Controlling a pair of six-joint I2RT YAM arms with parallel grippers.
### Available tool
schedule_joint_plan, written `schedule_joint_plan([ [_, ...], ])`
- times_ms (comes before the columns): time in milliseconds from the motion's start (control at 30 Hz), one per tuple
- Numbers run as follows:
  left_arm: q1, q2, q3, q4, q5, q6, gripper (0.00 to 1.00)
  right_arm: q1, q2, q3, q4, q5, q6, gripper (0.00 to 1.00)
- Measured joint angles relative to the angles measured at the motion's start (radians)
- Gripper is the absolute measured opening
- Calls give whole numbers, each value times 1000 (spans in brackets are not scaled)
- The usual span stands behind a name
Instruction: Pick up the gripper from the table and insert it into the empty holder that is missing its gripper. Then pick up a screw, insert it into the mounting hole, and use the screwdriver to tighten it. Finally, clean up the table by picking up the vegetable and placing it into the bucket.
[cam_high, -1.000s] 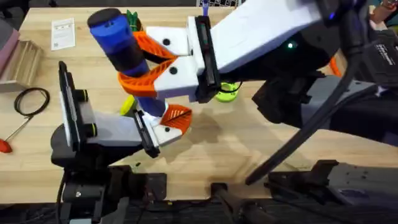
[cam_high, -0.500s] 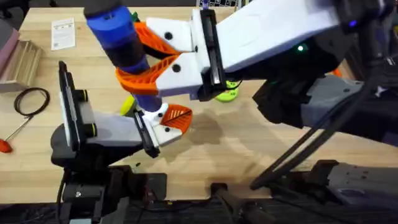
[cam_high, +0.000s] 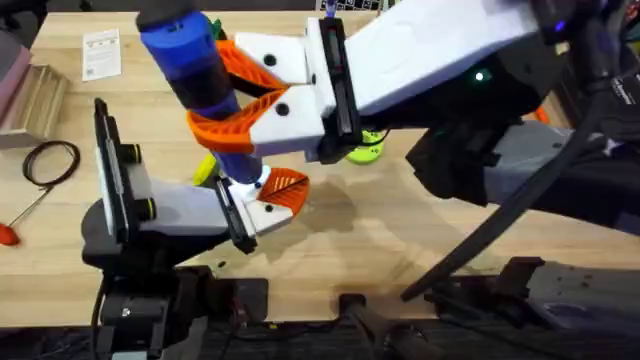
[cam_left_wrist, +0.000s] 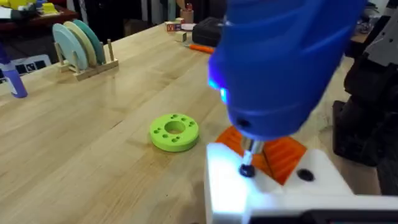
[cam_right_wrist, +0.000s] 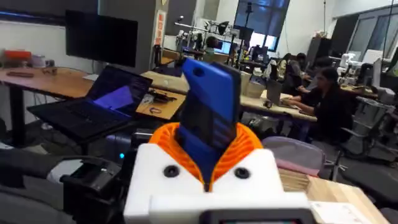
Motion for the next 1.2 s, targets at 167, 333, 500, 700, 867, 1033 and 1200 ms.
schedule_joint_plan([
  [167, 0, 0, 0, 0, 0, 0, 14, -10, 0, 6, -53, -16, 23, 25],
  [333, 0, 0, 0, 0, 0, 0, 14, -16, 0, 9, -68, -22, 19, 25],
  [500, 0, 0, 0, 0, 0, 0, 14, -16, 0, 11, -75, -23, 11, 25],
  [700, 0, 0, 0, 0, 0, 0, 14, -16, 0, 12, -76, -23, 6, 25],
  [867, 0, 0, 0, 0, 0, 0, 14, -16, 0, 13, -79, -24, -1, 25],
  [1033, 0, 0, 0, 0, 0, 0, 14, -16, 0, 14, -80, -25, -4, 25],
  [1200, 0, 0, 0, 0, 0, 0, 14, -16, 0, 14, -75, -26, -5, 25],
])
